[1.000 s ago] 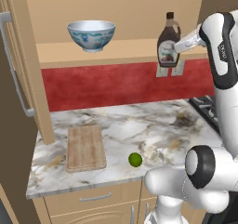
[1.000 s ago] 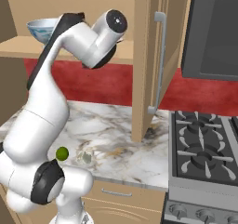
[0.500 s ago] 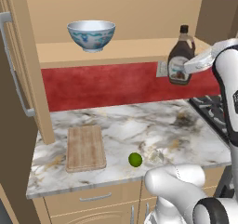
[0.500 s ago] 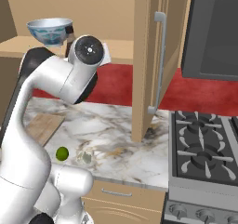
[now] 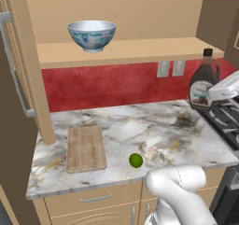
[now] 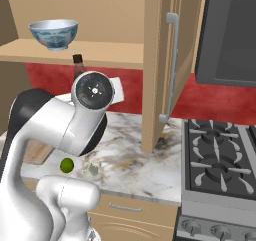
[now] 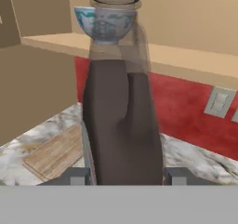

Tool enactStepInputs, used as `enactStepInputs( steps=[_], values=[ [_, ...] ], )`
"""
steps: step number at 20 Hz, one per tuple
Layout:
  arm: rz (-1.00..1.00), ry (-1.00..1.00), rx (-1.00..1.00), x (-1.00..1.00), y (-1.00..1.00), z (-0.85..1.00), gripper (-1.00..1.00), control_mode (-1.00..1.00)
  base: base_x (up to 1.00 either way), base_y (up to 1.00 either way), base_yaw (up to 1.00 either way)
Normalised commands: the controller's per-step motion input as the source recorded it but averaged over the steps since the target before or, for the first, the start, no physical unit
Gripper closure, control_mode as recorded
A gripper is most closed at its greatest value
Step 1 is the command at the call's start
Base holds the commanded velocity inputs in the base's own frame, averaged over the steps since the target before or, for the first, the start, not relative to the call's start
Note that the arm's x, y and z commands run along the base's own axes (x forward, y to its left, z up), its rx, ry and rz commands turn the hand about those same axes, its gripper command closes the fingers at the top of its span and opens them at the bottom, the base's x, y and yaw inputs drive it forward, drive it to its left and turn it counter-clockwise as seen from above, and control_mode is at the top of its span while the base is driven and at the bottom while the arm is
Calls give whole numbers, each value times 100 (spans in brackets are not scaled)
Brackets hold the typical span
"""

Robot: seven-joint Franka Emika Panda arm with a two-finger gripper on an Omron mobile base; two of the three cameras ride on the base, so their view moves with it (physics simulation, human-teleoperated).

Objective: Open the cabinet. Place the bowl and condiment on the counter. Then place the lime and garlic on the cutting board.

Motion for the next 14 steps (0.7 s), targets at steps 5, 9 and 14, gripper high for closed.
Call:
enactStepInputs(
  steps=[5,9,14],
  values=[
    [-6,3,-3,-3,-19,-94,100,-100,0,0,0],
    [-4,0,-1,47,0,-92,100,-100,0,0,0],
    [-1,-3,-2,85,1,-68,100,-100,0,0,0]
  ],
)
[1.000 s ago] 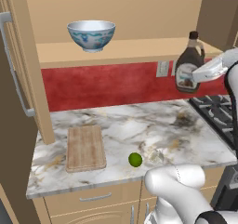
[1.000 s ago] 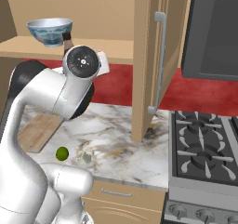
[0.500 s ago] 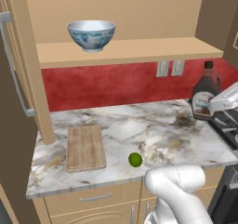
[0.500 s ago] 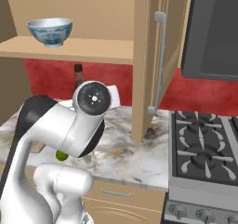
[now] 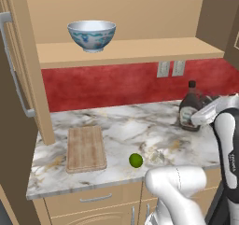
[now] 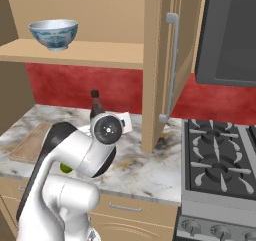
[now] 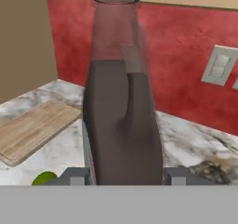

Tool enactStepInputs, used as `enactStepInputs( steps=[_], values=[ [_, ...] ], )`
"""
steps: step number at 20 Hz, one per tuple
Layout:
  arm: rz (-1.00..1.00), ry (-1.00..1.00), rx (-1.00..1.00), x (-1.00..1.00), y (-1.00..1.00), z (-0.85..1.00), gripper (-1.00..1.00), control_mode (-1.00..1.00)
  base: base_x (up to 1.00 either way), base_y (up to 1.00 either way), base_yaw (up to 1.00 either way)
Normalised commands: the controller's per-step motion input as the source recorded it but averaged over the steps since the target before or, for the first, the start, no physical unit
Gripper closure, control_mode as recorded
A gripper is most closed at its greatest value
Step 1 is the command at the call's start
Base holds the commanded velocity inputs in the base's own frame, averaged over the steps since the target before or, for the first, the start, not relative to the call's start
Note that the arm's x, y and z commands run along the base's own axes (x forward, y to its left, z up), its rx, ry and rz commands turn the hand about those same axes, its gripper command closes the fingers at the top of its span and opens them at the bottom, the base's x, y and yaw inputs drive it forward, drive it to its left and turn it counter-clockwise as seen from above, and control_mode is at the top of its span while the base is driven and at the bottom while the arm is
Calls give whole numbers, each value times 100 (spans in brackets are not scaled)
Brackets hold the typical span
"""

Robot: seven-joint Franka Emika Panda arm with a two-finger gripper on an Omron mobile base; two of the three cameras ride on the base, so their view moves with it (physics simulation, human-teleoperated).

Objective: Open the cabinet. Place the bowl and condiment on the counter. Then place the lime and garlic on the cutting board.

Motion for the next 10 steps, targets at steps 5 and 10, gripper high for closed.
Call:
enactStepInputs(
  steps=[5,10],
  values=[
    [0,0,0,89,0,-40,100,-100,0,0,0],
    [0,0,0,95,0,-37,100,-100,0,0,0]
  ],
)
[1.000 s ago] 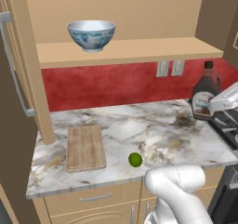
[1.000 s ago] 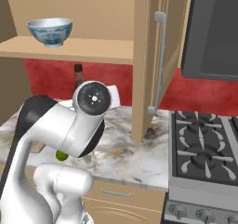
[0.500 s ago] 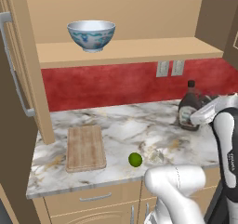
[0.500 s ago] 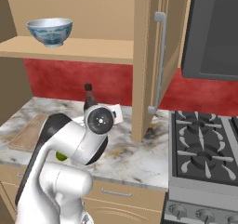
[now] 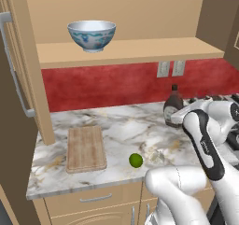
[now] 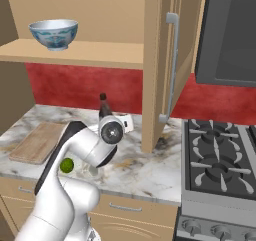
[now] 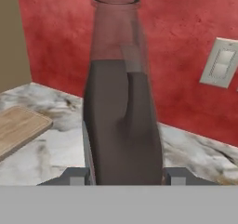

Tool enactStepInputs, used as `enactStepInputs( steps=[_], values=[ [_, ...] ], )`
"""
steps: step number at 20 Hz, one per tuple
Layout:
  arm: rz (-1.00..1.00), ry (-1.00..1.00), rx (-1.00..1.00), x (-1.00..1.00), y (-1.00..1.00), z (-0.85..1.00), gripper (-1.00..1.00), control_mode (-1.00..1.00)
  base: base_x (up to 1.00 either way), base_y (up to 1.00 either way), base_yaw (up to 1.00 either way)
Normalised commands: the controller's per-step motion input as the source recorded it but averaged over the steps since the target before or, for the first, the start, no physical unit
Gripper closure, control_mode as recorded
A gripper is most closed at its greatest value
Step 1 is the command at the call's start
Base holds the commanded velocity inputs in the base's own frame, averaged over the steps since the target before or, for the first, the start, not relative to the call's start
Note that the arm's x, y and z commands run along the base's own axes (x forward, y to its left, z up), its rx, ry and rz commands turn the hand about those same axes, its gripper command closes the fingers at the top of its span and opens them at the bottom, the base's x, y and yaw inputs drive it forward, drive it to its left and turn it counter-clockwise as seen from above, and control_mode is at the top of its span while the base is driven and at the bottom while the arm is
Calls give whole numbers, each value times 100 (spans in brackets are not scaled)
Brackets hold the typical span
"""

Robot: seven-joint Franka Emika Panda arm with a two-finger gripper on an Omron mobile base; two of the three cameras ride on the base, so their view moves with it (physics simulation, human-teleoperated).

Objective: Open the cabinet. Place the bowl and condiment on the counter. Then place the lime and garlic on the cutting board.

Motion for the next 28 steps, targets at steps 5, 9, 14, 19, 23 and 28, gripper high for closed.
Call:
enactStepInputs(
  steps=[5,9,14,19,23,28],
  values=[
    [0,0,0,95,0,-44,100,-100,0,0,0],
    [6,0,0,86,0,-35,100,-100,0,0,0],
    [13,0,0,62,0,-9,100,-100,0,0,0],
    [19,1,0,49,0,-2,100,-100,0,0,0],
    [19,0,0,48,0,-19,100,-100,0,0,0],
    [15,0,0,51,0,-27,100,-100,0,0,0]
  ],
)
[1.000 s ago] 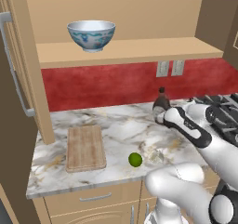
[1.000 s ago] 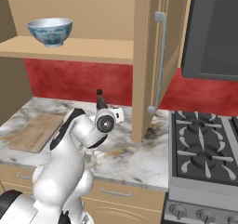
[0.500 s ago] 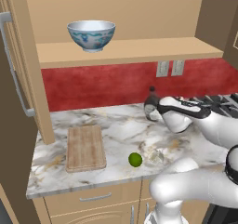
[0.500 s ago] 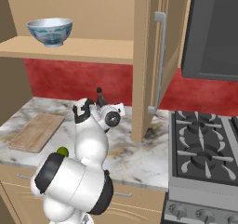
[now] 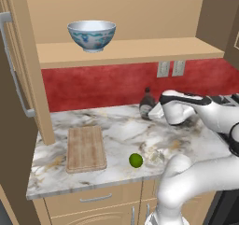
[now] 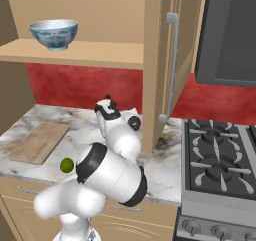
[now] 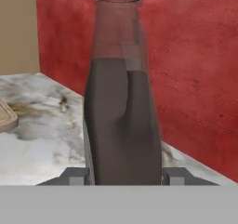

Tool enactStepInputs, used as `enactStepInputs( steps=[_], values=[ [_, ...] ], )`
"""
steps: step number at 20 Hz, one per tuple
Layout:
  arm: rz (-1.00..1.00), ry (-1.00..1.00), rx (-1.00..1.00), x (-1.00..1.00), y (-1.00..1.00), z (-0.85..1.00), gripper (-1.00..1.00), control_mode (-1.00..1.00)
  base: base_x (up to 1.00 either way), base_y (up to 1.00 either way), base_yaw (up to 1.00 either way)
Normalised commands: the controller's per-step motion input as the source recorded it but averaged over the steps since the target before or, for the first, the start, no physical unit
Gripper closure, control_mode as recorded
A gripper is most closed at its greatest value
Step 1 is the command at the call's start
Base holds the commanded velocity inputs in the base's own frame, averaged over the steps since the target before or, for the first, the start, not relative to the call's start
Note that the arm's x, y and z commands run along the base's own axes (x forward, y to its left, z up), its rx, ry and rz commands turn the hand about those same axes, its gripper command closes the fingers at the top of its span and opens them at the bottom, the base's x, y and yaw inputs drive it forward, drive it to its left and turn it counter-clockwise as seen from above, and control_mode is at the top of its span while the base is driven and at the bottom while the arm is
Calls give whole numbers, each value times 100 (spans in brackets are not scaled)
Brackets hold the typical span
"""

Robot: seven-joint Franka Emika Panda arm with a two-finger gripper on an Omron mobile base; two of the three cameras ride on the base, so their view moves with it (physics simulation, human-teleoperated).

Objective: Open the cabinet. Place the bowl and condiment on the counter. Then place the lime and garlic on the cutting board.

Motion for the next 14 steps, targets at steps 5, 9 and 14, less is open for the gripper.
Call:
enactStepInputs(
  steps=[5,9,14],
  values=[
    [12,0,0,37,0,-38,100,-100,0,0,0],
    [8,-2,0,30,4,-44,100,-100,0,0,0],
    [1,-4,0,44,1,-21,100,-100,0,0,0]
  ],
)
